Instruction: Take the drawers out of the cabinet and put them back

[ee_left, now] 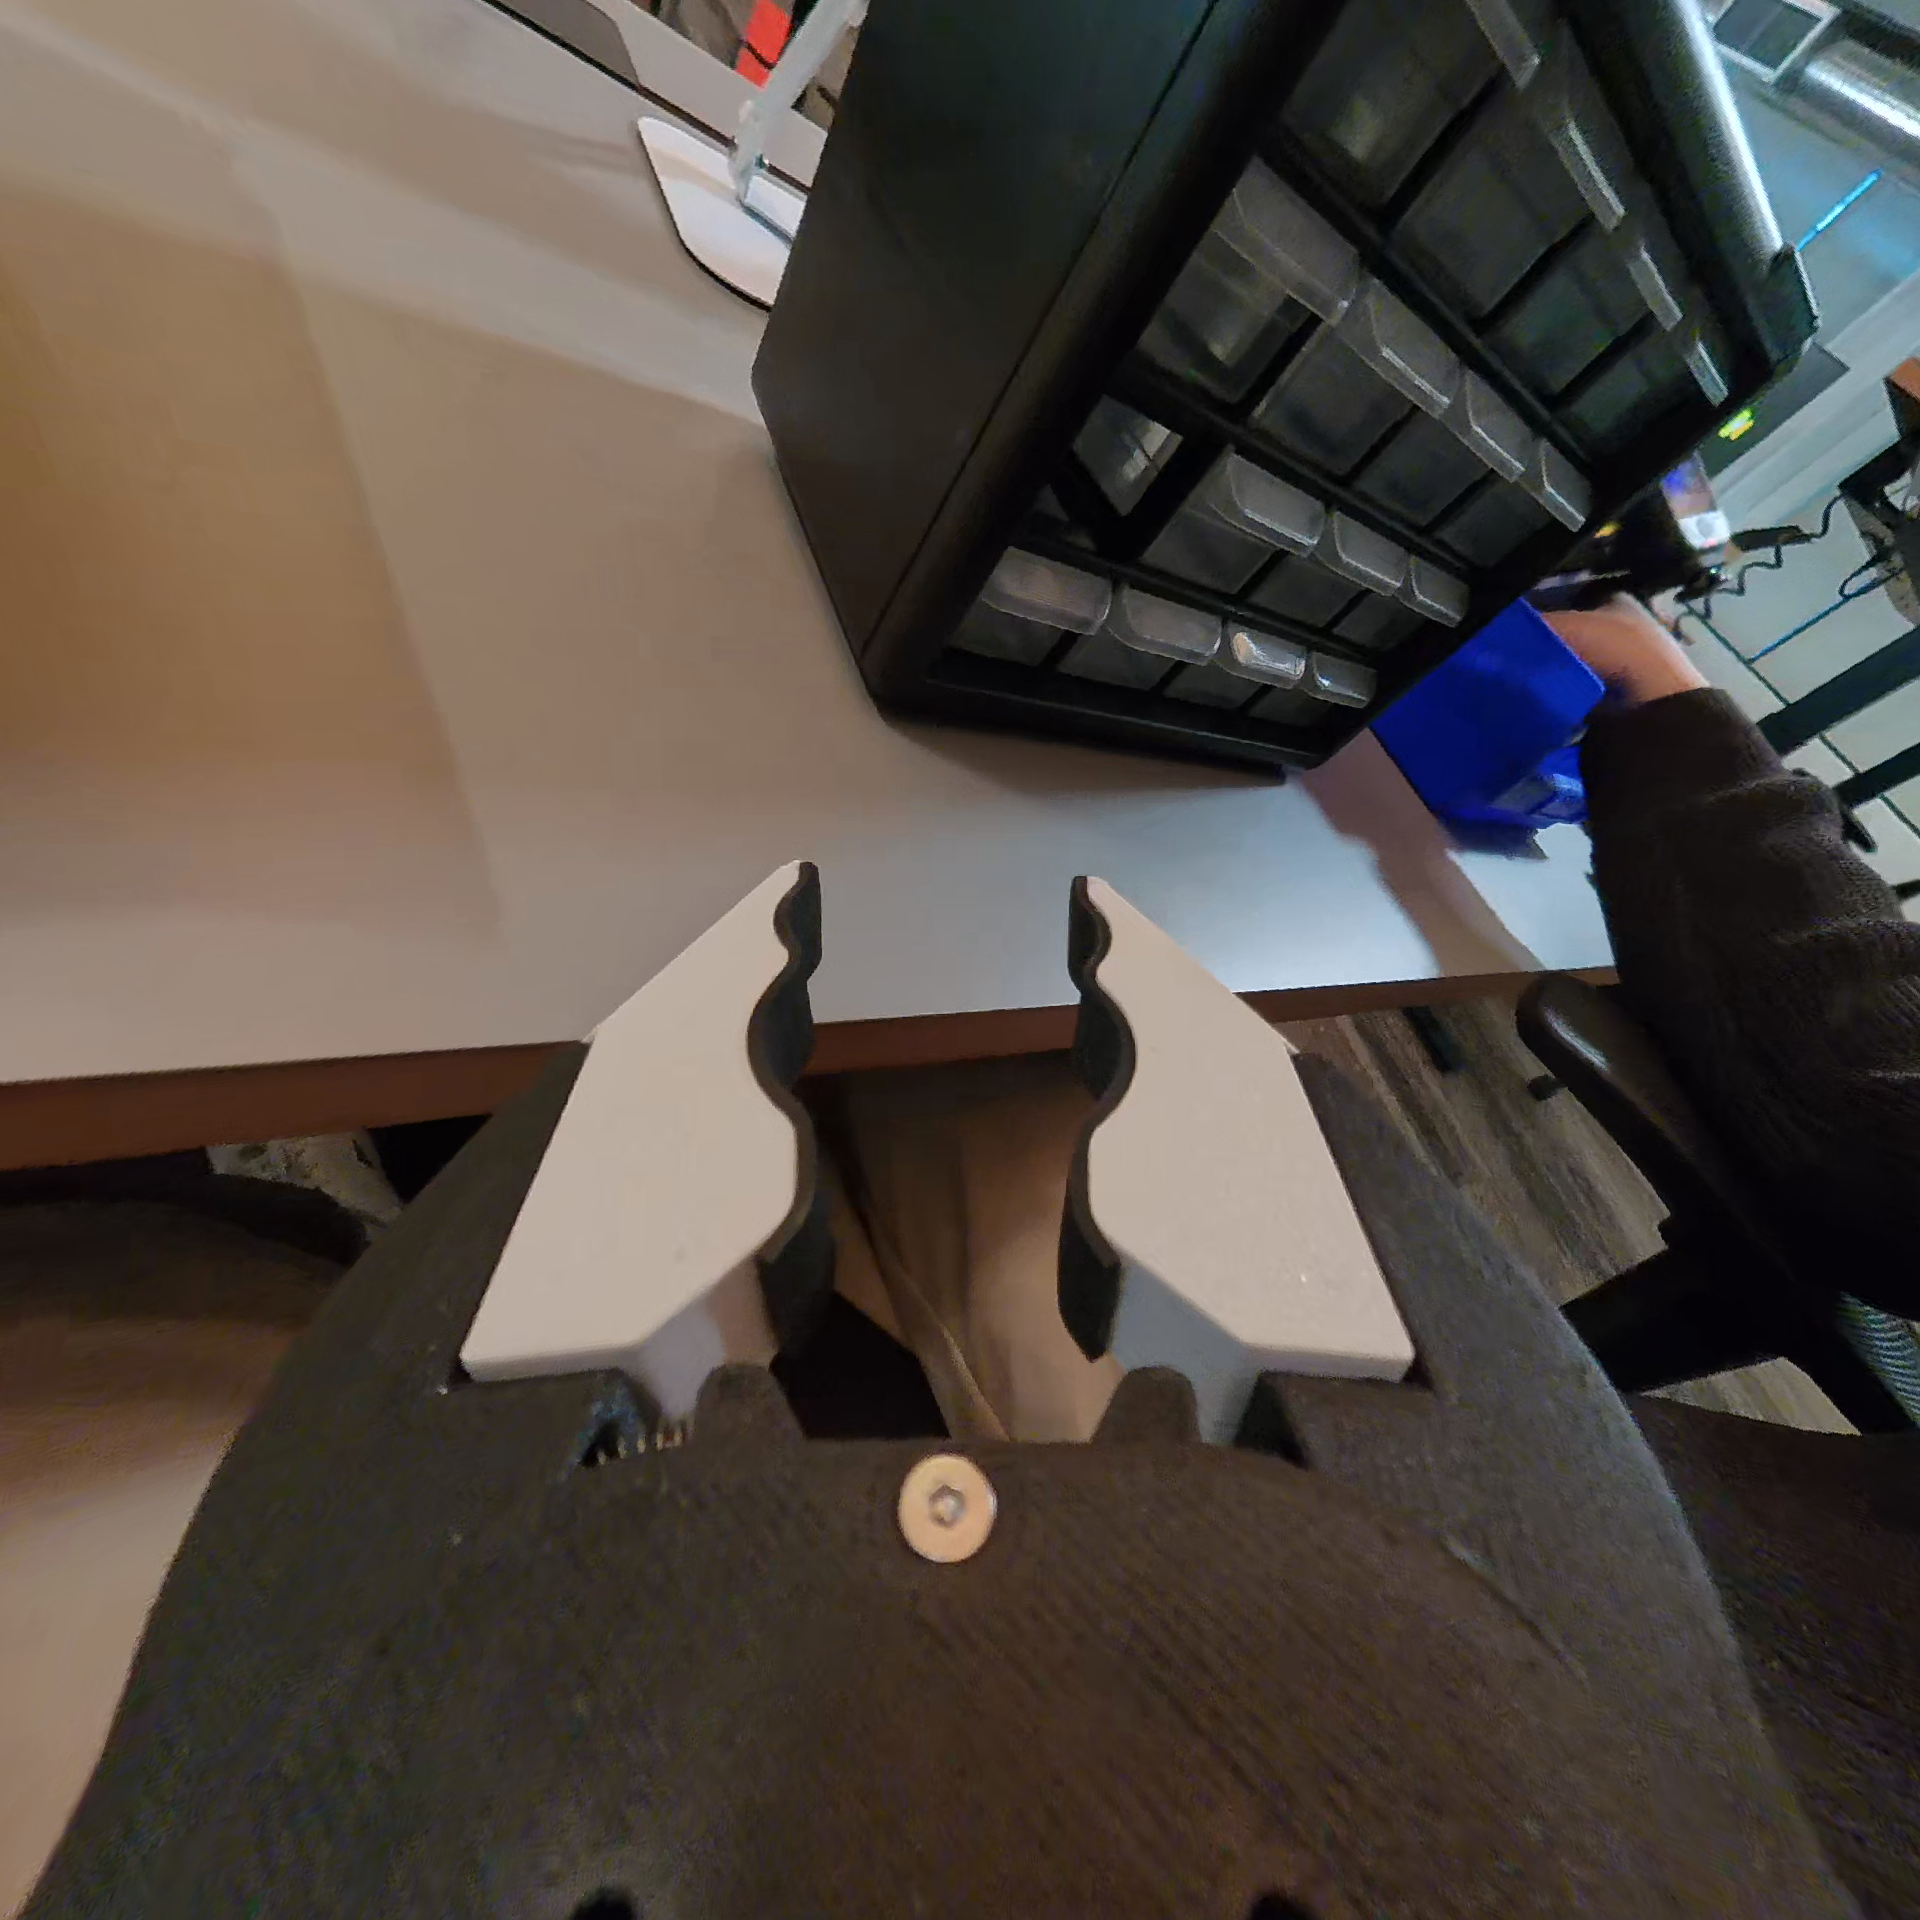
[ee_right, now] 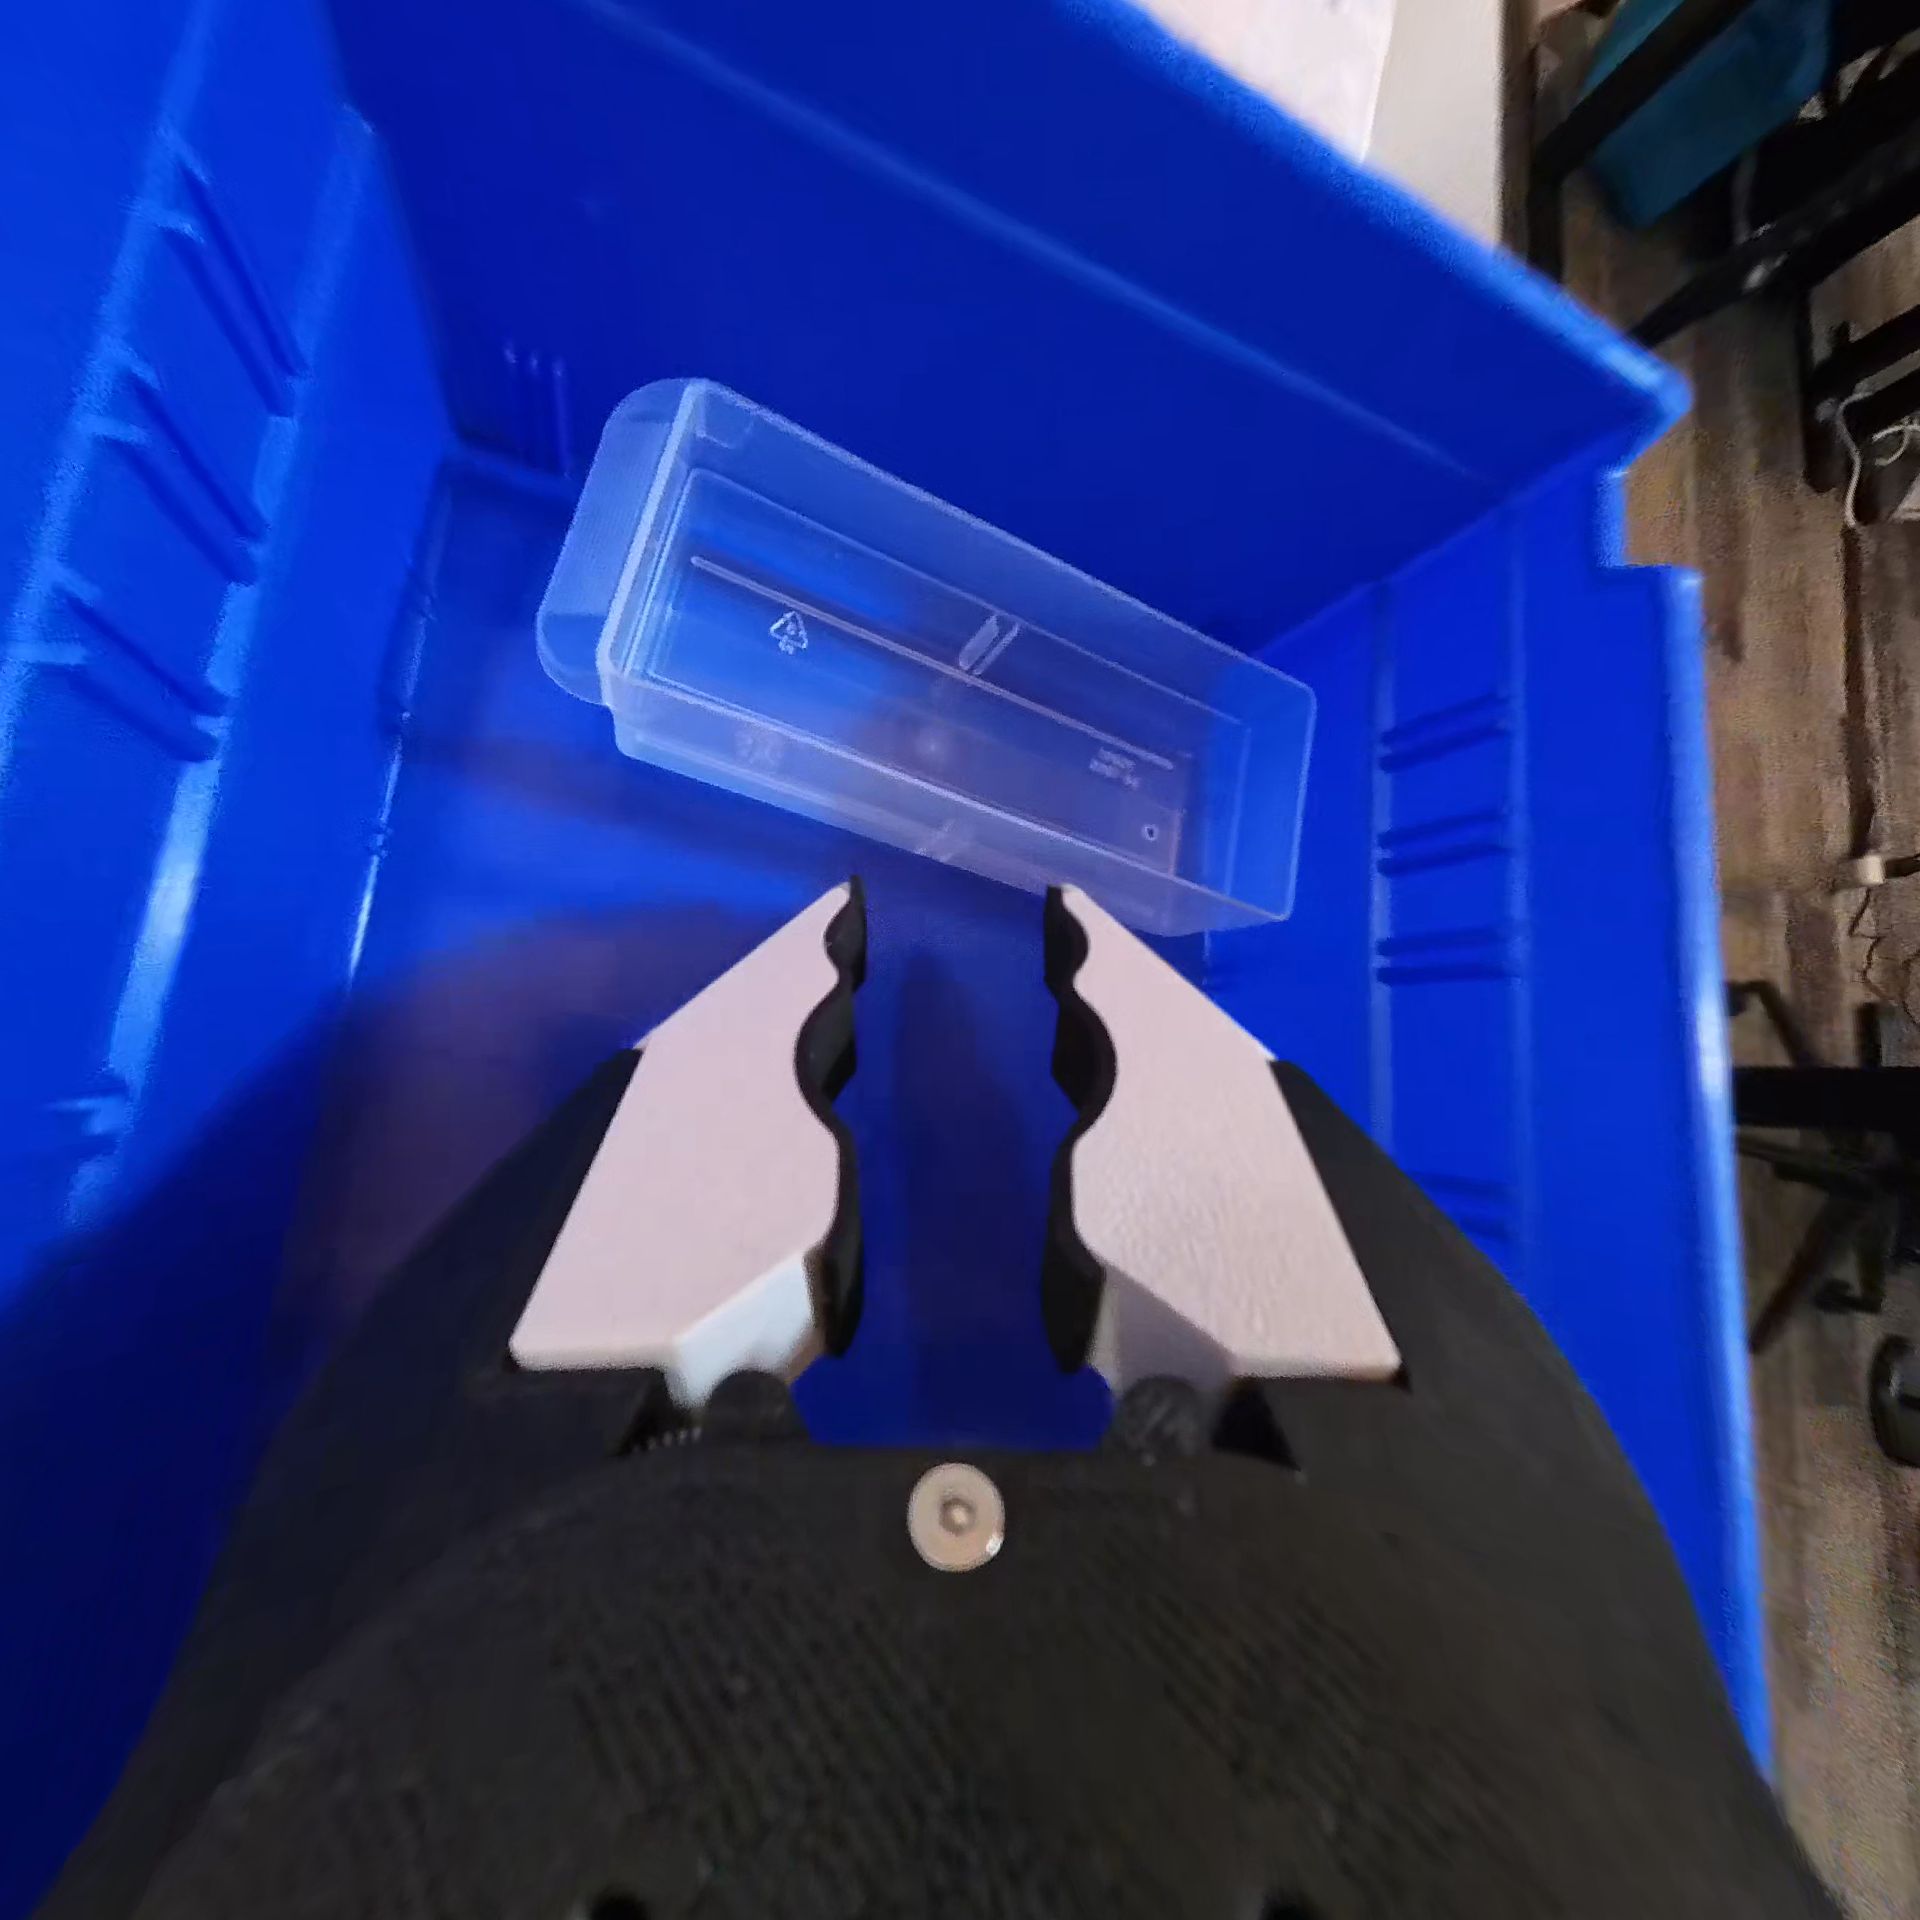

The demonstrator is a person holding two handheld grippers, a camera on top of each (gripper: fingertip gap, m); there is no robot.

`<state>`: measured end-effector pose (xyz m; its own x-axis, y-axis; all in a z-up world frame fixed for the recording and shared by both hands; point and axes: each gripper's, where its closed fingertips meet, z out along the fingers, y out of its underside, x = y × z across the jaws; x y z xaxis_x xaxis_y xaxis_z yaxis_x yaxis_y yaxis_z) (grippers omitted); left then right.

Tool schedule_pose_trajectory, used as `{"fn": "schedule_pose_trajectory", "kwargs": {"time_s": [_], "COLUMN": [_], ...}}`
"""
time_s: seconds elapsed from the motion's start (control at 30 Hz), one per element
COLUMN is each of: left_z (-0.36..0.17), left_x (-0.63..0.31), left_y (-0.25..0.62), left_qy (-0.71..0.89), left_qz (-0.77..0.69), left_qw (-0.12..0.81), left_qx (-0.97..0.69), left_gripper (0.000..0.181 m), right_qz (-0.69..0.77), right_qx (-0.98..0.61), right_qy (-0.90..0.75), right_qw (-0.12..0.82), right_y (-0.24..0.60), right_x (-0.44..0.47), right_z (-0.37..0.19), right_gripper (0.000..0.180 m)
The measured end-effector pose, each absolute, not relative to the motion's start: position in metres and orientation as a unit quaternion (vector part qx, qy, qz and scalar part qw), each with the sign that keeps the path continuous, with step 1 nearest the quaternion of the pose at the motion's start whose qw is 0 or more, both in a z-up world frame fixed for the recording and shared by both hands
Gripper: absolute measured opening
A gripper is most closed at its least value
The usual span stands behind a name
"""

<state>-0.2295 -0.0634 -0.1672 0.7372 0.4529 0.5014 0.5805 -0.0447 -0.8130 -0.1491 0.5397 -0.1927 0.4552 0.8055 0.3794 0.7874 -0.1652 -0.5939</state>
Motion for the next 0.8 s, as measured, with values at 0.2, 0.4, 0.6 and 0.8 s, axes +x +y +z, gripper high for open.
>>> {"fn": "schedule_pose_trajectory", "kwargs": {"time_s": [0.2, 0.4, 0.6, 0.8], "left_z": [-0.170, -0.163, -0.153, -0.130], "left_x": [-0.219, -0.203, -0.213, -0.235], "left_y": [-0.038, 0.009, 0.062, 0.097], "left_qy": [-0.297, -0.188, -0.085, 0.021], "left_qz": [-0.065, -0.064, 0.061, 0.311], "left_qw": [0.574, 0.573, 0.574, 0.555], "left_qx": [-0.760, -0.795, -0.812, -0.771], "left_gripper": [0.045, 0.049, 0.057, 0.031], "right_qz": [0.073, 0.182, 0.321, 0.327], "right_qx": [-0.724, -0.618, -0.496, -0.525], "right_qy": [-0.462, -0.396, -0.356, -0.468], "right_qw": [0.506, 0.654, 0.724, 0.632], "right_y": [0.527, 0.447, 0.319, 0.242], "right_x": [-0.141, -0.122, -0.099, -0.130], "right_z": [-0.106, 0.005, 0.009, -0.067], "right_gripper": [0.051, 0.052, 0.027, 0.037]}}
